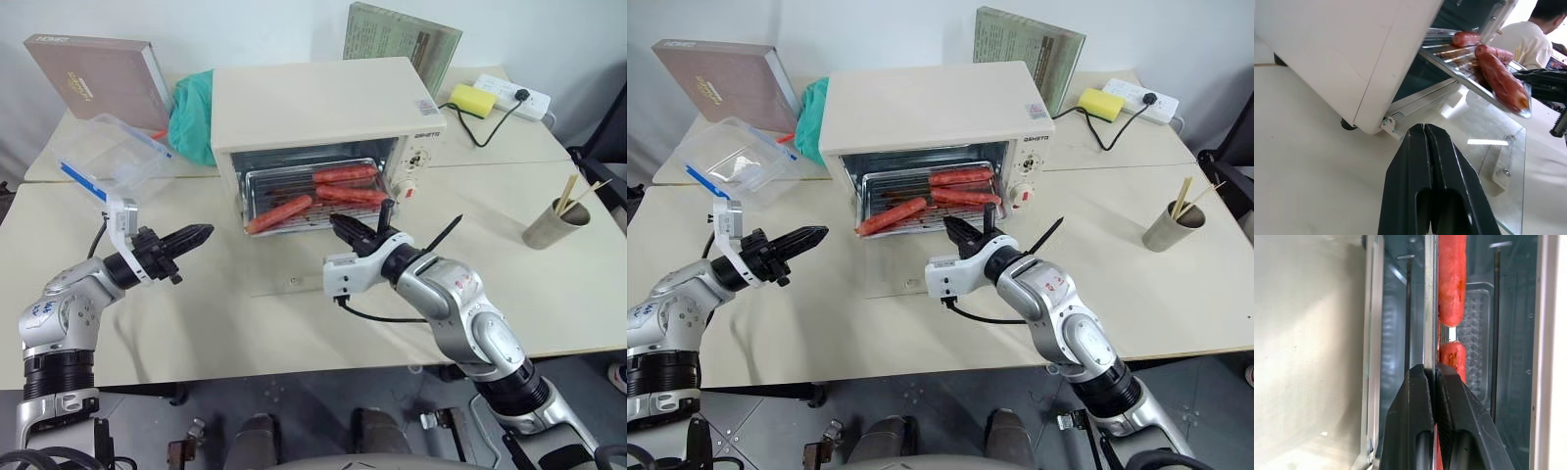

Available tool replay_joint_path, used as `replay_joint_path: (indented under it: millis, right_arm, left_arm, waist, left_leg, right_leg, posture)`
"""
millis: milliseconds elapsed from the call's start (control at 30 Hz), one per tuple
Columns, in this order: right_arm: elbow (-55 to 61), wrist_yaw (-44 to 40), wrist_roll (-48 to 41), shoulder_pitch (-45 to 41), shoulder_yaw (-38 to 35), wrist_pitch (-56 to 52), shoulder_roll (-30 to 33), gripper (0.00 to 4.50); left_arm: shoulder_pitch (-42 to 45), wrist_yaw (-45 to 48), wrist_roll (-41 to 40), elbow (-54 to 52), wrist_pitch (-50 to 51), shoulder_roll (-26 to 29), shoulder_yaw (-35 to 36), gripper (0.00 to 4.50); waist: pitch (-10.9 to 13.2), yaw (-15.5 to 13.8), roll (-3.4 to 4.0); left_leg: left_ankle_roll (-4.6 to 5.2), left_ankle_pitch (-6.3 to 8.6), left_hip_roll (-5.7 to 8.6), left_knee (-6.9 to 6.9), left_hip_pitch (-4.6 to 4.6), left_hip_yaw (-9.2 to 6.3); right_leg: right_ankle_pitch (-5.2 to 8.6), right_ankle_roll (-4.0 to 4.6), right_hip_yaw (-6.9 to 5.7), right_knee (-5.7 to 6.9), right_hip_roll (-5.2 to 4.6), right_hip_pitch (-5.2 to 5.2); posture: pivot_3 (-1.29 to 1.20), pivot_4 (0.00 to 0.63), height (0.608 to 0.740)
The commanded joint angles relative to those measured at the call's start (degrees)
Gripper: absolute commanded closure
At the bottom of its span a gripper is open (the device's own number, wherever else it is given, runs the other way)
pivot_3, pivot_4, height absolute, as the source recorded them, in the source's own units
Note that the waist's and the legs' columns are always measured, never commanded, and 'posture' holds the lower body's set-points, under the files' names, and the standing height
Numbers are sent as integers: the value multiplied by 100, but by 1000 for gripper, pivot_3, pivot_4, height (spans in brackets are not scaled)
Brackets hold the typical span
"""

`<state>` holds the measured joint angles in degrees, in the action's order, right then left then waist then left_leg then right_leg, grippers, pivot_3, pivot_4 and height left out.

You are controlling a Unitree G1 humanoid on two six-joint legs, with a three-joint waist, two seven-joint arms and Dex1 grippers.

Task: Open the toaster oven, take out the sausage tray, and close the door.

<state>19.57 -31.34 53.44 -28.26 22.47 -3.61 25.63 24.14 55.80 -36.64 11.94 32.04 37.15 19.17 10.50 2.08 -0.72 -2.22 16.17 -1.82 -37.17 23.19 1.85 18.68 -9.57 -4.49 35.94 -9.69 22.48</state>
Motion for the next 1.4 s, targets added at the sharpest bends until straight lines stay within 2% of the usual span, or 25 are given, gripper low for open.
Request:
replay_joint_path:
  millis: [33, 667, 1400]
  right_arm:
    - [122, 462, 169, -210, -169, 127, -88, 4474]
    - [872, 186, -257, 274, -488, 533, 133, 4474]
    - [1142, 242, -581, 485, -768, 835, 286, 4474]
  left_arm:
    - [78, -80, -39, -178, -54, 0, 46, 4500]
    - [30, -4, -57, -51, -141, 2, 99, 4500]
    - [73, -26, -41, -26, -136, -13, 60, 4500]
  waist:
    - [0, -10, 0]
    - [0, -38, 0]
    - [0, -44, 0]
  left_leg:
    - [0, 0, 0, 0, 0, 0]
    - [0, 0, 0, 2, 0, 1]
    - [0, 0, 0, 2, 0, 1]
  right_leg:
    - [0, 0, 0, 0, 0, 0]
    - [0, 0, 1, -1, 0, 1]
    - [0, 0, 1, -1, 0, 1]
  posture:
    - [0, 150, 740]
    - [0, 150, 740]
    - [0, 150, 740]
